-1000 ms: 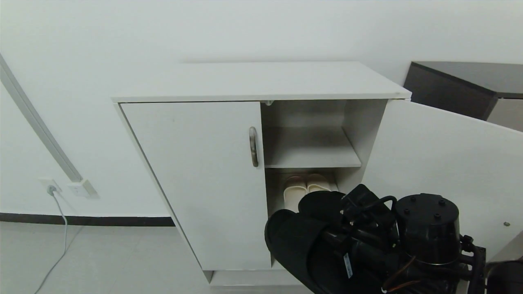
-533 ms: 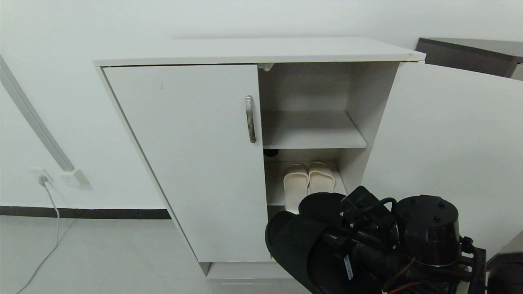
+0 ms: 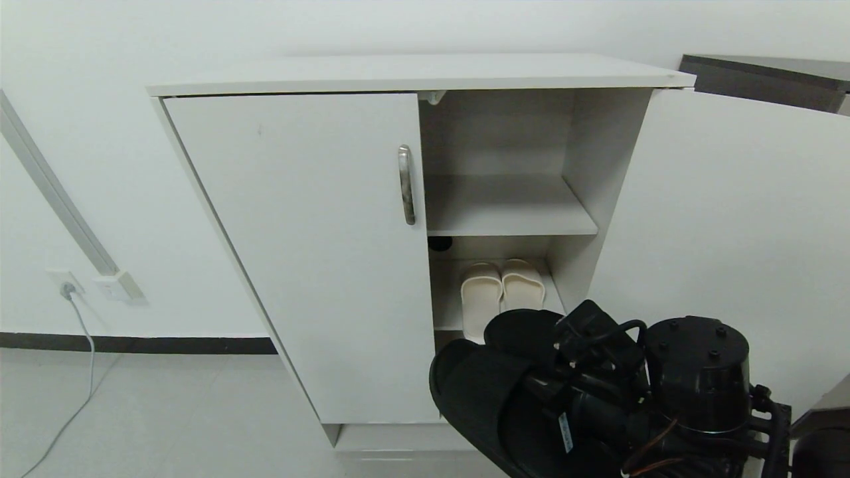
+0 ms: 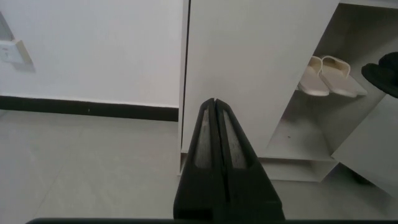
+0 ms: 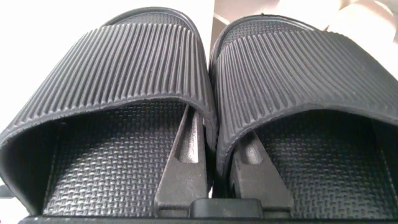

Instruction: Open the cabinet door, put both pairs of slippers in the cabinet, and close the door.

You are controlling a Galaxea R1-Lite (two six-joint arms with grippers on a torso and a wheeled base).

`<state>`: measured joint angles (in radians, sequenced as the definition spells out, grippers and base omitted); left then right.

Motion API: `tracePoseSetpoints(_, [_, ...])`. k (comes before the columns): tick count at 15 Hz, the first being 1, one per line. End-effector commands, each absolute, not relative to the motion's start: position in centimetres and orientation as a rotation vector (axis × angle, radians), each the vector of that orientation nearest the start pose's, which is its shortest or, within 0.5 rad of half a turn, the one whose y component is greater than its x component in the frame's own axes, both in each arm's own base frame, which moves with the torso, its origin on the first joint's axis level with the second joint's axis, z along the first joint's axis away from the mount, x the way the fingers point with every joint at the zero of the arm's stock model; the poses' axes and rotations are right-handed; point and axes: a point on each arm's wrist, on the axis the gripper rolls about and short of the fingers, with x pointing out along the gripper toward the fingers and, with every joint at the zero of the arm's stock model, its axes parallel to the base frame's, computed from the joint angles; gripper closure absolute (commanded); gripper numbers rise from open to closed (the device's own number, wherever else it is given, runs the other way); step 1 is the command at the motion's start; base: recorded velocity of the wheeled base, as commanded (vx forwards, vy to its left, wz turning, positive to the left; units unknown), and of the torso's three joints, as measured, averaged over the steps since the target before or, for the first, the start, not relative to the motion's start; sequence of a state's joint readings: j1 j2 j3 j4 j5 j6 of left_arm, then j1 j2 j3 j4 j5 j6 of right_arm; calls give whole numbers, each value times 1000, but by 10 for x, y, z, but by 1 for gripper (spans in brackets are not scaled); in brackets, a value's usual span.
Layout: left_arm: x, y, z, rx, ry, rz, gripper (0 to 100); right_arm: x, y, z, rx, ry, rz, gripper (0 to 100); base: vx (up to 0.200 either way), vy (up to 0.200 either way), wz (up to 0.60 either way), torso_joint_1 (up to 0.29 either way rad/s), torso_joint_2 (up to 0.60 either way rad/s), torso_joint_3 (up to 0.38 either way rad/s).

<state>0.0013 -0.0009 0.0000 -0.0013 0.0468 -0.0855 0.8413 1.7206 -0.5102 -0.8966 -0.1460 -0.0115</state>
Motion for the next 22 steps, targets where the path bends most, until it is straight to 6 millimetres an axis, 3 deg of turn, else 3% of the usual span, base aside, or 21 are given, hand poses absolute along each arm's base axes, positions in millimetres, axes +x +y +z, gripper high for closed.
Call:
tracePoseSetpoints(1, [-23, 1, 76, -86, -4, 49, 100, 182, 205, 127, -167, 275, 705, 100, 0, 0, 0, 0, 0, 0])
tracePoseSetpoints(6, [-23, 1, 76, -86, -4, 51, 100, 182, 218, 128, -169, 248, 663, 100, 0, -120, 0, 0, 1, 2])
tracePoseSetpoints(12, [-23, 1, 76, -86, -4, 47, 100, 198, 273, 154, -92, 117, 363, 100, 0, 0, 0, 0, 0, 0])
tracePoseSetpoints(16, [-23, 1, 76, -86, -4, 47, 100, 199, 281, 186, -26, 50, 271, 100, 0, 0, 0, 0, 0, 0])
tracePoseSetpoints(22, [-23, 1, 75, -84, -2, 48, 100, 209, 287, 239, 35, 121, 194, 100, 0, 0, 0, 0, 0, 0])
